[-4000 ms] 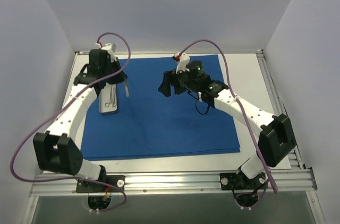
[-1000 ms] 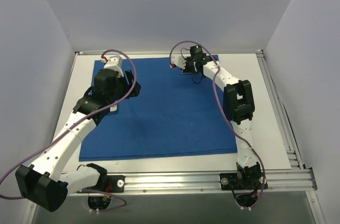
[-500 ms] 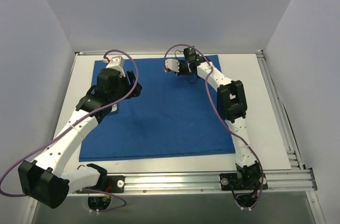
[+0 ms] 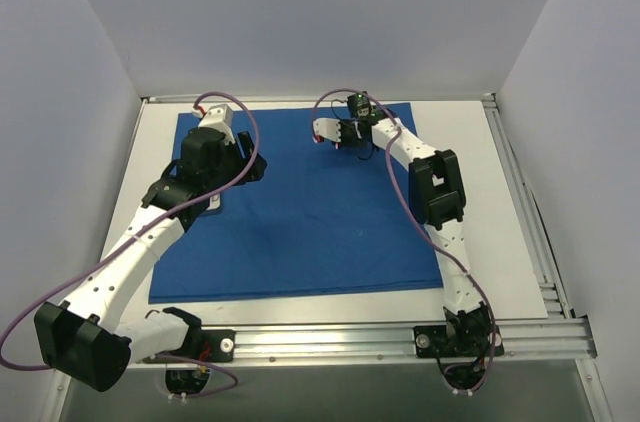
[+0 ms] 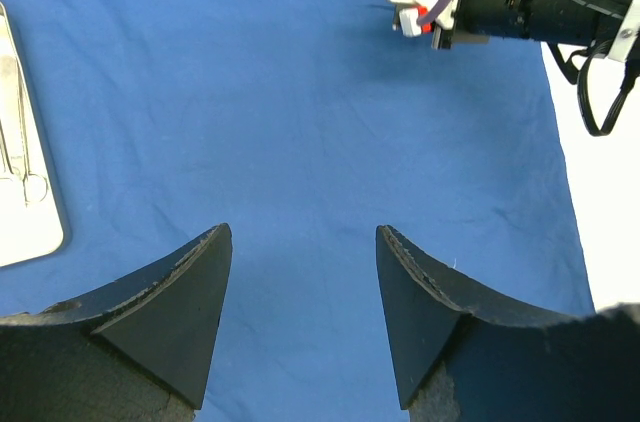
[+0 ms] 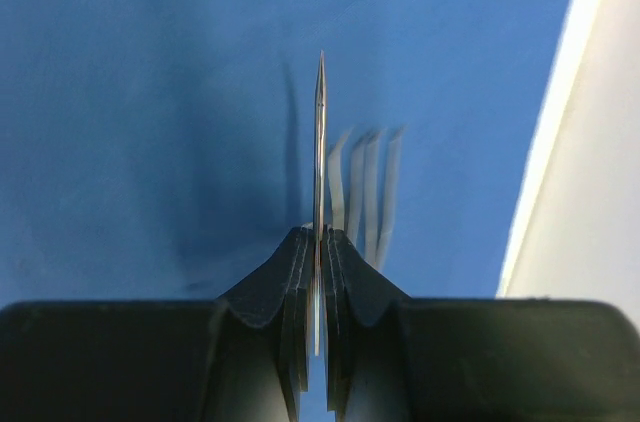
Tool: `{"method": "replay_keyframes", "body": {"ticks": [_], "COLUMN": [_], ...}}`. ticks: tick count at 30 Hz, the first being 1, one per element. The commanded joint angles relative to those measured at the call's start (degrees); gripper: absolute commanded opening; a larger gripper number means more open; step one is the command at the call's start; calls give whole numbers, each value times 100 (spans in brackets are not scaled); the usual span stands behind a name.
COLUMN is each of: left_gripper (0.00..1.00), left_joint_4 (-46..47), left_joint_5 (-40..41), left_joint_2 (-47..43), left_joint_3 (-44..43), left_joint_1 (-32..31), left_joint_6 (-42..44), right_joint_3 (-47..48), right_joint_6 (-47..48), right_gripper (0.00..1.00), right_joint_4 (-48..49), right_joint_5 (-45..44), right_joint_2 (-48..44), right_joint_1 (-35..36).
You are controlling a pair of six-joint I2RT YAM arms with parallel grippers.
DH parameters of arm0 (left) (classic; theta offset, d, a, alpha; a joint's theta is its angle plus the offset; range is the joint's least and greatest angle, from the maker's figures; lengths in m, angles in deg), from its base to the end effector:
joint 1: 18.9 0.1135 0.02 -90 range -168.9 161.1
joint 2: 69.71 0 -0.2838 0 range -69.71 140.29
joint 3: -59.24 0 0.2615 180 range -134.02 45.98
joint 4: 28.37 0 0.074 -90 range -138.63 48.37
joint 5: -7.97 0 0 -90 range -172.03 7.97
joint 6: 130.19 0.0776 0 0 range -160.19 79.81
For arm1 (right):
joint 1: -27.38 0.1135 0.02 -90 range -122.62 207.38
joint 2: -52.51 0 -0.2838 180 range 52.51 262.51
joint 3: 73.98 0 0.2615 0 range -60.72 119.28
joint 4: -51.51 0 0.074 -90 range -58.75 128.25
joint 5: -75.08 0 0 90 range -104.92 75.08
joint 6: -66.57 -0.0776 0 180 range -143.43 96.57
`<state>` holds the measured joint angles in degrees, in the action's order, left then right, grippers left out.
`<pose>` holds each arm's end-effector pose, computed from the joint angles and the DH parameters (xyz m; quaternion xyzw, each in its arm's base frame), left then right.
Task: Open and lay out the surgical kit
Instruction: Place the medical item in the surgical kit.
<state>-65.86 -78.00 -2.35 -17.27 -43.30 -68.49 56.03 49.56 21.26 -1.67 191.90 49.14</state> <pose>0.2775 -0.1199 0.3451 -0.0472 0.8571 -0.2003 0.4724 0.5587 0.2421 0.1602 -0.6947 0.5726 -0.0886 0.4263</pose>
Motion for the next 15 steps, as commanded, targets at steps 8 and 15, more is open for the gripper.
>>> {"method": "replay_keyframes", "body": {"ticks": [8, 15], "left_gripper": [68, 68], "left_joint_4": [226, 243], "left_joint_5": [-104, -140], "left_joint_2": [15, 41], "left_joint_3": [-74, -65], "left_joint_1": [32, 32], "left_joint_6": [-71, -80], "right_joint_3": [-293, -302], "right_joint_6": [242, 339], "right_gripper": [0, 0], "right_joint_4": [-296, -296], "right_joint_5": [-166, -271], "right_joint_2": [-263, -228], "right_joint_1": [-181, -189]}}
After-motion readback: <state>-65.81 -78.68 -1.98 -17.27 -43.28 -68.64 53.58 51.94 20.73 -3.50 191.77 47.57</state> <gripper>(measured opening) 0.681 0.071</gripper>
